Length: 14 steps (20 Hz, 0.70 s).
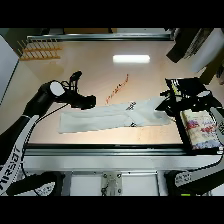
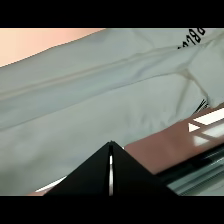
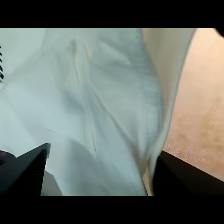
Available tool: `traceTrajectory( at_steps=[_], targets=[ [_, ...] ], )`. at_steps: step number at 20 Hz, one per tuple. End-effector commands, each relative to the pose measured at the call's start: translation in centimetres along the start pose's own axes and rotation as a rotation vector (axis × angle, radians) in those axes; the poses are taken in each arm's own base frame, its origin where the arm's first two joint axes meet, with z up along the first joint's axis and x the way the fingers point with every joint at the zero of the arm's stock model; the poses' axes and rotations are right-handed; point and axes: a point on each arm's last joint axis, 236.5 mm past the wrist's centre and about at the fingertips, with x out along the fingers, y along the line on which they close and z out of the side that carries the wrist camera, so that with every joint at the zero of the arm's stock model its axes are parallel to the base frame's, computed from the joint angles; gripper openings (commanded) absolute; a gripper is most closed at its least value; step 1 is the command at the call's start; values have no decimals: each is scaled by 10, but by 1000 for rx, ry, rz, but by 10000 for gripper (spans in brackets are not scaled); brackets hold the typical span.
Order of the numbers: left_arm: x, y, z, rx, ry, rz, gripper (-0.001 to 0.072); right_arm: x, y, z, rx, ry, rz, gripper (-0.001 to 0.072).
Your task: Fold the clothes and pants, and hang the long-sleeved shirts on hangers.
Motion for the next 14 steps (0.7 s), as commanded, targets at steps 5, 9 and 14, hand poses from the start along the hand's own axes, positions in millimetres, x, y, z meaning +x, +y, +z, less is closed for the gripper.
traceTrajectory(
  at_steps=[5, 9, 14],
  targets=[
    [21, -27, -2, 64, 43, -17, 9, 25, 14, -1, -19, 29, 15, 163],
    [29, -25, -4, 61, 55, -15, 8, 1, 5, 0, 27, 3, -54, 12],
    [77, -45, -5, 108, 108, -20, 8, -63, 27, -12, -53, 80, -225, 12]
  ],
)
